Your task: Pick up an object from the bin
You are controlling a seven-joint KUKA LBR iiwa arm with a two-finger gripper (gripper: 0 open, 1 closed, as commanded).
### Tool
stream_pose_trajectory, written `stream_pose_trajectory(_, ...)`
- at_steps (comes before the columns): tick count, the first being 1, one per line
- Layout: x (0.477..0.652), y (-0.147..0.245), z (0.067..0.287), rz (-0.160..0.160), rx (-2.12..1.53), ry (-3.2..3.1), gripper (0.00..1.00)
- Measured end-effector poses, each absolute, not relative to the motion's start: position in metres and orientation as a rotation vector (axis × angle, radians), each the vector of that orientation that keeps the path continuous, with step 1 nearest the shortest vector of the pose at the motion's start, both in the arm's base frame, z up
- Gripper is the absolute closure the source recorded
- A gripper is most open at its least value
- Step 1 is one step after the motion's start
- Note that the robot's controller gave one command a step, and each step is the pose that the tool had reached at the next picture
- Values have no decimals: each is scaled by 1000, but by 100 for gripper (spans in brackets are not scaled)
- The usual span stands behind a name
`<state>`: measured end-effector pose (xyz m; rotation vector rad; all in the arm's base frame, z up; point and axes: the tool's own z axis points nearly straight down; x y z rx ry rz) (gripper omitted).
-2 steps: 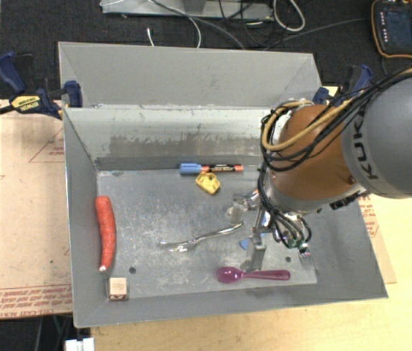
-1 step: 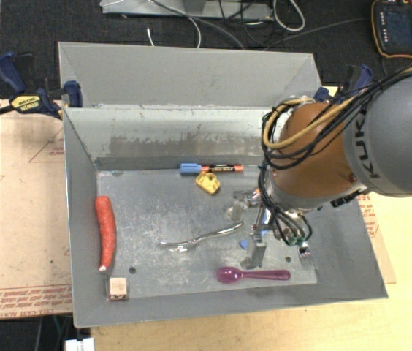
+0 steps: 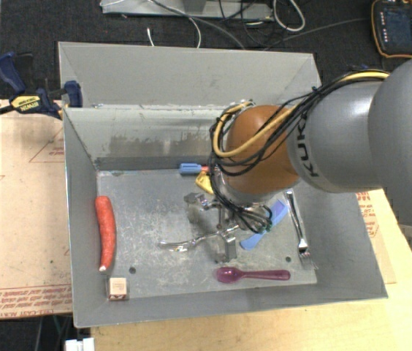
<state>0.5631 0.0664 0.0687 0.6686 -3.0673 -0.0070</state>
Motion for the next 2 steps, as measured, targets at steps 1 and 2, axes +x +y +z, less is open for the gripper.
stream_pose_trajectory(1,566,64,114,0,652,-3082,0)
stream_pose_trajectory(2,560,46,101,-7,569,-3088,0)
